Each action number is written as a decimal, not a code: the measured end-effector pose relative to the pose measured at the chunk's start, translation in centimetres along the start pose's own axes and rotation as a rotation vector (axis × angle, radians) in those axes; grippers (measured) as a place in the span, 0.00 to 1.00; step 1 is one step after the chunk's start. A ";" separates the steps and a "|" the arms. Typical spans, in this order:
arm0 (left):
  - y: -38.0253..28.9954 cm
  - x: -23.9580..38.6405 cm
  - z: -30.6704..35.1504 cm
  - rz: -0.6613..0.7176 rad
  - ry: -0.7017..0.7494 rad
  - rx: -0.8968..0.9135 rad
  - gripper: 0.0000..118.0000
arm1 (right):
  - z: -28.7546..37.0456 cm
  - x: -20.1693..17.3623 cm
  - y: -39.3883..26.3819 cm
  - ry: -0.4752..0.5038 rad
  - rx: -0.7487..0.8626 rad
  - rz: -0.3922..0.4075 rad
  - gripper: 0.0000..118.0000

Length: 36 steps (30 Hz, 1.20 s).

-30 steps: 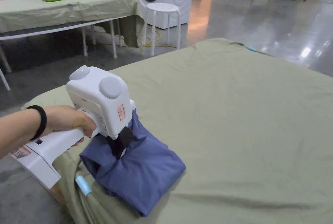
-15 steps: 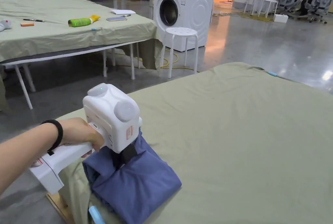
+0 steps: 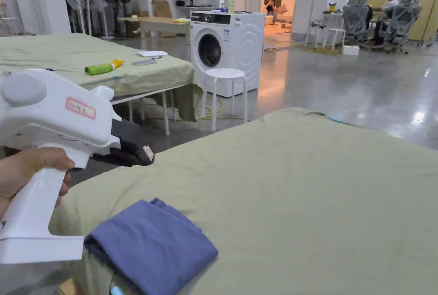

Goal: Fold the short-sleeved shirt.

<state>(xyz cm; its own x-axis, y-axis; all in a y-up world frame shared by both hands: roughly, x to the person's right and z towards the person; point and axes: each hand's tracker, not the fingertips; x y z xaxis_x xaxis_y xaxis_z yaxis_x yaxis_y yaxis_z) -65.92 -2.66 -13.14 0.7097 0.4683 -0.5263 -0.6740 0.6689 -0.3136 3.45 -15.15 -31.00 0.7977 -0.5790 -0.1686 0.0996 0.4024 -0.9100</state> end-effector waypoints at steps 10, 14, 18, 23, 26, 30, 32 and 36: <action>-16.4 21.2 -5.5 -0.267 -0.585 0.042 0.01 | 4.9 0.8 2.4 -0.216 0.326 0.213 0.03; -19.6 30.4 -0.6 -0.717 -0.474 0.541 0.01 | 9.0 -1.6 3.3 -0.270 0.640 0.380 0.03; -22.2 33.1 0.6 -0.749 -0.482 0.685 0.01 | 10.7 -3.8 2.6 -0.357 0.889 0.531 0.03; -24.3 32.3 0.2 -0.672 -0.455 0.730 0.01 | 9.6 -4.0 1.1 -0.436 0.991 0.564 0.03; -23.9 31.2 -0.7 -0.625 -0.427 0.671 0.01 | 8.5 -4.2 0.5 -0.444 1.002 0.567 0.04; -23.5 30.1 -0.8 -0.604 -0.329 0.703 0.46 | 8.2 -4.8 0.4 -0.504 1.036 0.631 0.19; -23.2 29.8 -0.5 -0.606 -0.297 0.681 1.00 | 8.1 -5.1 0.7 -0.520 1.025 0.628 0.89; -22.7 29.5 -0.4 -0.586 -0.290 0.661 1.00 | 8.3 -5.5 0.9 -0.486 1.058 0.582 1.00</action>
<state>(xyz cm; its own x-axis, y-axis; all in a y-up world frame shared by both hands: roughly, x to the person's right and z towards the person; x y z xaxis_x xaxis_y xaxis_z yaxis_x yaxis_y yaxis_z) -29.78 -4.24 -21.85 0.9835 0.0177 -0.1798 -0.0007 0.9956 0.0942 4.13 -5.74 -27.76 0.9924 0.0940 -0.0789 -0.0923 0.9954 0.0253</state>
